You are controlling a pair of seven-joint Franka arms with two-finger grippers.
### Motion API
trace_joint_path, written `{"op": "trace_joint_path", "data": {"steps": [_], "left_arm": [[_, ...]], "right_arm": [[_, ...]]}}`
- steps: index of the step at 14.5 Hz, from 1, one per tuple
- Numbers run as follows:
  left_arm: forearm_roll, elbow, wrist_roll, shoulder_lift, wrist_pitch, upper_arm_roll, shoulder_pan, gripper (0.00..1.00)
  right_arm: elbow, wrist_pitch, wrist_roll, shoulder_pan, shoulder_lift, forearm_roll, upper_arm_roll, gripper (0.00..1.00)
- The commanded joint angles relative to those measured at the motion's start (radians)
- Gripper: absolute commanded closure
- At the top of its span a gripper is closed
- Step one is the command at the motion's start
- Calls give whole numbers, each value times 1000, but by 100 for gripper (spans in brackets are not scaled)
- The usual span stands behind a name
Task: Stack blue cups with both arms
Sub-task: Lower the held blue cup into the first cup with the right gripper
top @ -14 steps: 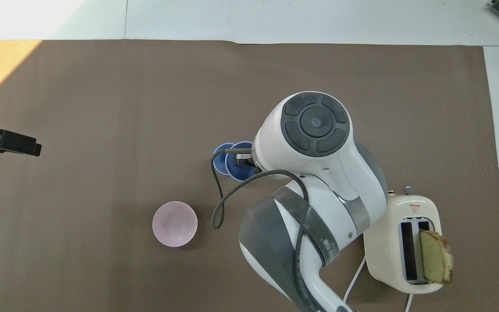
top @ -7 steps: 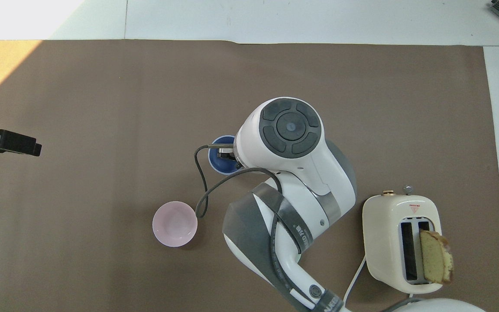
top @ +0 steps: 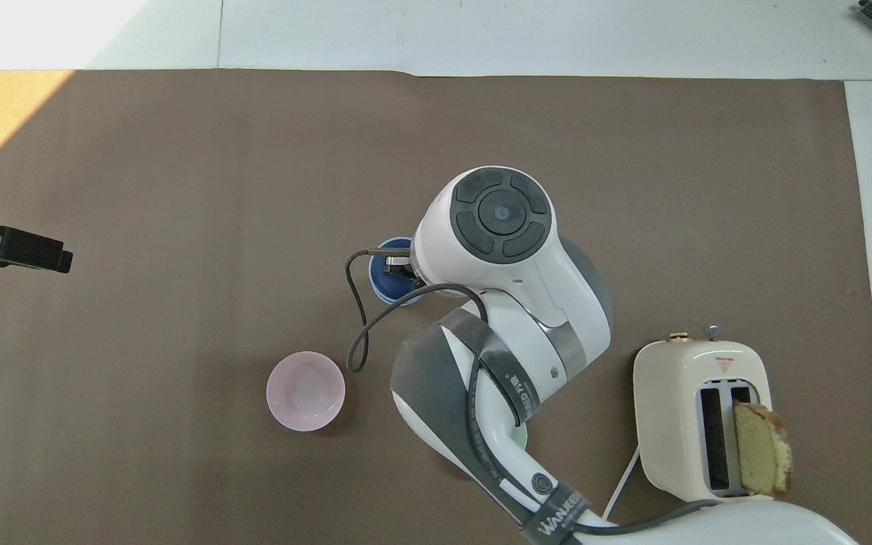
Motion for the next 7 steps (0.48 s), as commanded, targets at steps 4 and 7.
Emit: {"op": "trace_joint_path", "data": {"steps": [4,7], "left_arm": [[14,-9,-2,-12,-1,-9,11,0],[14,-9,-2,-12,-1,-9,11,0]], "right_arm": [[-16,40,17,-8,8,-9,7,100],[-22,43,4,-26,12,-11,7,0]]}}
